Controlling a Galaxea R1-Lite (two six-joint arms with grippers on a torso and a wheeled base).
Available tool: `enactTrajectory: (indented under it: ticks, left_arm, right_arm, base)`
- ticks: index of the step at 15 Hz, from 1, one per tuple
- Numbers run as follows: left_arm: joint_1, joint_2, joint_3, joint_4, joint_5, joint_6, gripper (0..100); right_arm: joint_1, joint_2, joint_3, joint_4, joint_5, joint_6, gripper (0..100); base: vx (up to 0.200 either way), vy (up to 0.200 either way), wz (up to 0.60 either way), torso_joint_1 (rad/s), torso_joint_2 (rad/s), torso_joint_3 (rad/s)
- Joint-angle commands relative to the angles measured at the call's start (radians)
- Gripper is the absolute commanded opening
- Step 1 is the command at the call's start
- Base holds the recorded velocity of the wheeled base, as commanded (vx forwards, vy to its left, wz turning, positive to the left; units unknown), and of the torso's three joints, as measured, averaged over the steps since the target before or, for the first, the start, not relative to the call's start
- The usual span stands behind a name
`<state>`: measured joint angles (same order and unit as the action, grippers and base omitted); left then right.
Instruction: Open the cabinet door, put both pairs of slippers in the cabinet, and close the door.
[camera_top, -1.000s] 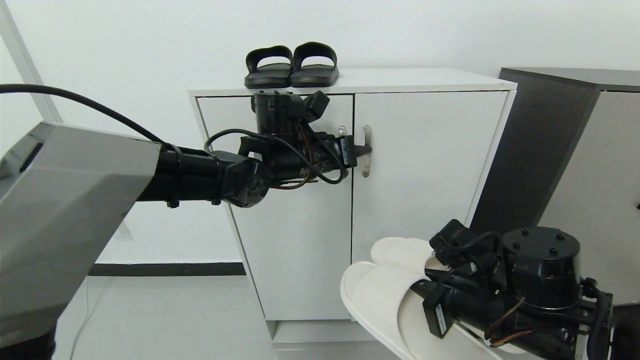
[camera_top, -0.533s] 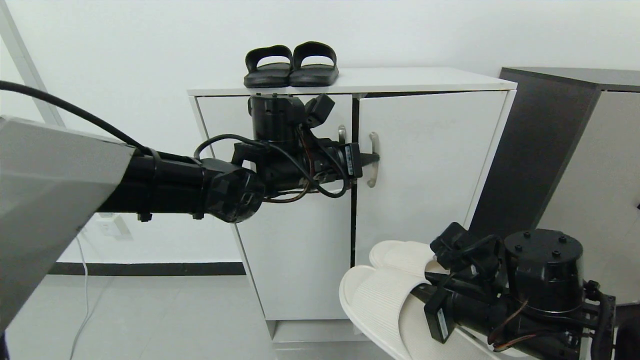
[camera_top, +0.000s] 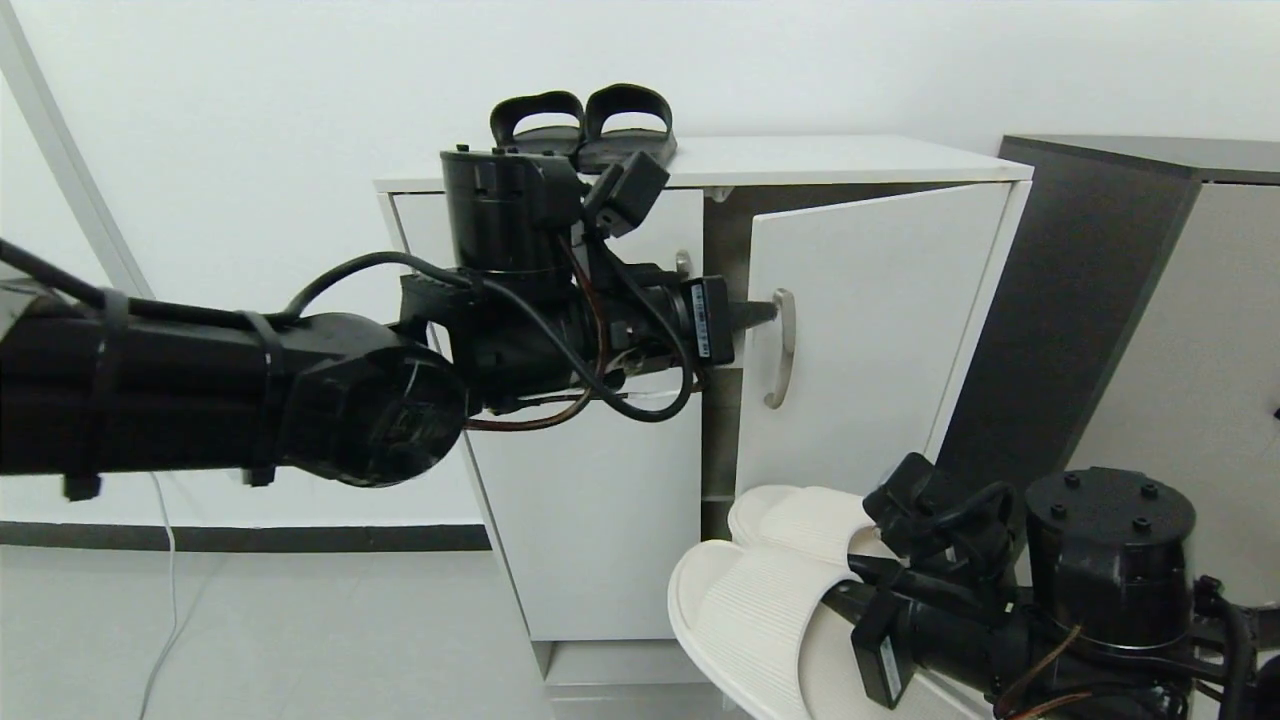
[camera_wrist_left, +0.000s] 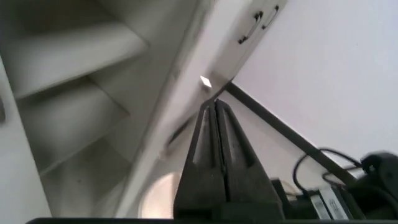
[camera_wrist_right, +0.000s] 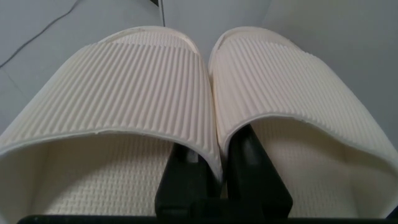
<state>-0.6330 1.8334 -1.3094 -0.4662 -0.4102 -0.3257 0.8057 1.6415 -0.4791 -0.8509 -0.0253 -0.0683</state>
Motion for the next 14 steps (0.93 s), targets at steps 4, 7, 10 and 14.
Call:
enactTrajectory:
  ticks: [4, 7, 10, 14]
  left_arm:
    - [0.009, -0.100, 0.076, 0.001, 0.004, -0.003, 0]
    - [0.059, -0.051, 0.053, -0.005, -0.004, -0.007, 0]
    - [0.081, 0.029, 0.010, -0.066, -0.002, -0.032, 0]
    - [0.081, 0.144, -0.117, -0.078, -0.004, -0.064, 0]
  right_arm:
    - [0.012, -0.023, 0.010, 0.001, -0.001, -0.002, 0]
    - [0.020, -0.031, 0.014, 0.003, -0.001, -0.004, 0]
    - [0.030, -0.031, 0.024, 0.003, -0.001, -0.004, 0]
    - [0.050, -0.023, 0.036, 0.003, -0.001, -0.004, 0]
  base:
    - [0.000, 0.000, 0.00, 0.000, 0.00, 0.000]
    - [0.000, 0.000, 0.00, 0.000, 0.00, 0.000]
    - [0.000, 0.000, 0.00, 0.000, 0.00, 0.000]
    - [0.000, 0.000, 0.00, 0.000, 0.00, 0.000]
